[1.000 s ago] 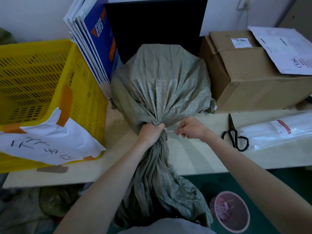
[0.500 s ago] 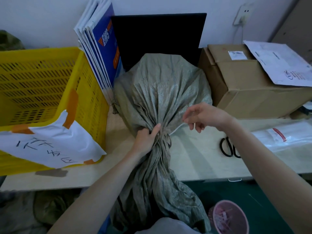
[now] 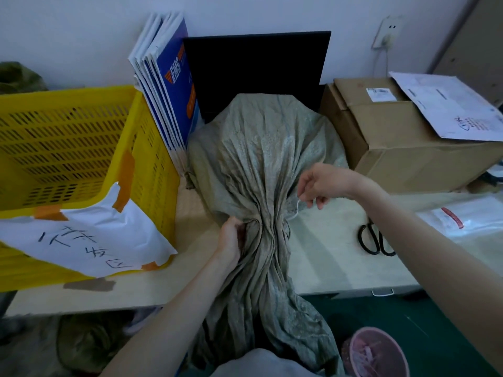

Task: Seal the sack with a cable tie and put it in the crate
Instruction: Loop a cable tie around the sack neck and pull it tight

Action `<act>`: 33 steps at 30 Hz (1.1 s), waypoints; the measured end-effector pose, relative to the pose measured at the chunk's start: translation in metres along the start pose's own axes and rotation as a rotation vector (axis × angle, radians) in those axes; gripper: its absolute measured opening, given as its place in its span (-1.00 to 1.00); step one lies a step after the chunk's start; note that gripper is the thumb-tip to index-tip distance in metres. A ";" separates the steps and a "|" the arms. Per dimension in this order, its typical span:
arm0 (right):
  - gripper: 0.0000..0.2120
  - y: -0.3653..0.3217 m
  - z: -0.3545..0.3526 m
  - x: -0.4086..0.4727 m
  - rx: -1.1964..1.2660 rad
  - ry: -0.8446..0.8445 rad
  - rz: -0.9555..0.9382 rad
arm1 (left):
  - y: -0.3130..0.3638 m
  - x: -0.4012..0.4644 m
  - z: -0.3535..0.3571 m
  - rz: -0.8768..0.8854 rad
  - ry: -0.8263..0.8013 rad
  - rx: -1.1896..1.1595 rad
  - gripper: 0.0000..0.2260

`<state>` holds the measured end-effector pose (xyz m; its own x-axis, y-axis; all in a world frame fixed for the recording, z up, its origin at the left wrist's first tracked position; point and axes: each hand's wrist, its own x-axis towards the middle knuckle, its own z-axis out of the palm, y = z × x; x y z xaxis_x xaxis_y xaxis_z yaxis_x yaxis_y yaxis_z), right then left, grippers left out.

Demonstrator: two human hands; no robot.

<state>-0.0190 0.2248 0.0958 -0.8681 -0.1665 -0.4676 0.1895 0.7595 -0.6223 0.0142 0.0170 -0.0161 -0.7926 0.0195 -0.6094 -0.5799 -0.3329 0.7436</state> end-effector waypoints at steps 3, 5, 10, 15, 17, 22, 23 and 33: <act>-0.92 0.005 0.008 0.004 0.048 -0.008 0.005 | -0.002 0.003 -0.004 0.034 0.008 0.123 -0.81; -0.92 0.006 0.012 0.005 0.071 -0.028 0.003 | -0.005 0.005 -0.003 0.105 -0.022 0.277 -0.84; -0.89 0.006 0.018 0.005 0.094 -0.046 -0.007 | -0.008 0.006 0.003 0.154 0.006 0.435 -0.77; -0.87 0.009 0.019 0.002 0.094 -0.055 0.011 | -0.014 0.009 0.003 0.192 0.010 0.450 -0.78; -0.88 0.011 0.020 0.001 0.107 -0.060 0.012 | -0.018 0.012 0.002 0.208 0.034 0.436 -0.79; -0.93 0.018 0.027 -0.001 0.143 -0.081 -0.002 | -0.026 0.015 0.000 0.203 0.064 0.419 -0.76; -0.93 0.019 0.029 -0.001 0.147 -0.083 -0.001 | -0.029 0.017 -0.001 0.198 0.076 0.414 -0.79; -0.95 0.027 0.034 -0.003 0.120 -0.104 0.030 | -0.033 0.003 -0.025 0.381 0.320 0.142 -0.80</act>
<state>0.0043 0.2243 0.0591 -0.8100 -0.2137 -0.5462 0.2737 0.6859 -0.6742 0.0360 0.0050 -0.0496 -0.8682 -0.3750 -0.3249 -0.2985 -0.1282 0.9458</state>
